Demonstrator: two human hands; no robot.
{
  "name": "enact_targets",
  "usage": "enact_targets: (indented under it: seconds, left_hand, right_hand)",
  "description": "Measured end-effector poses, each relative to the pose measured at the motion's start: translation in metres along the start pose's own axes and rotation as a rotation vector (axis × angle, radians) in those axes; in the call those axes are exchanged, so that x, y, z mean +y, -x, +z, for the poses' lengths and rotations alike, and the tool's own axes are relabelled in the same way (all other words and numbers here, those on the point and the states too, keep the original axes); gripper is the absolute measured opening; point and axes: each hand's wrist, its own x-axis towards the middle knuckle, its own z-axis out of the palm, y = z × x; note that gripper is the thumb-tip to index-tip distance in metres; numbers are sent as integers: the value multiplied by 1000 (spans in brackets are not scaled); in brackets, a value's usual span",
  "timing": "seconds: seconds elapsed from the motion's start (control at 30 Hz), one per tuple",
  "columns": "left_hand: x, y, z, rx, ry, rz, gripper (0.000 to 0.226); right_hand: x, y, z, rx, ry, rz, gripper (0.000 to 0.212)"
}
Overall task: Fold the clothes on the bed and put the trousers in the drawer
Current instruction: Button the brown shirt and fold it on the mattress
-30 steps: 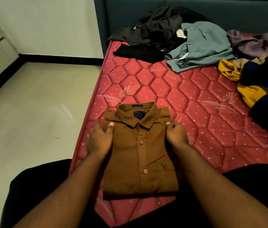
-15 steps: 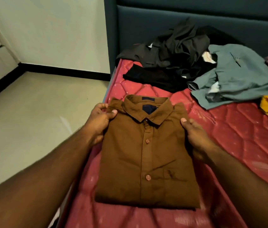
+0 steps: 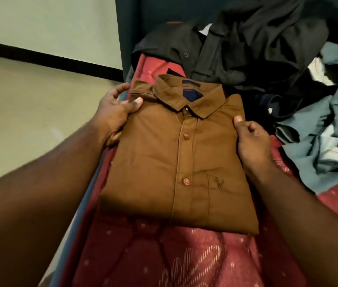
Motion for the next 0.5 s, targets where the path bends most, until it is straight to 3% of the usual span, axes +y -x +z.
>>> enact_targets:
  seconds: [0.1,0.17,0.23,0.33,0.43,0.5]
  left_hand:
    - [10,8,1,-18,13,-36,63]
    - [15,25,0,-81,-30,-61,73]
    - [13,53,-10,-160,-117,-74,81]
    - [-8,103,-27,-212,-207,3,82]
    - [-37,153,-36,-104,-213,182,78]
    - [-55,190,-34,24,-538,417,64]
  right_hand:
    - [-11,6,1,-12,-30,65,27]
    - [-21,19,-5,-119,-161,146,26]
    - [-21,46,-21,-255,-268,196,48]
    - [-2,106,-51,-390,-105,-11,72]
    - [19,155,-72,-374,159,-215,61]
    - [26,182,-86,-358,337,-329,51]
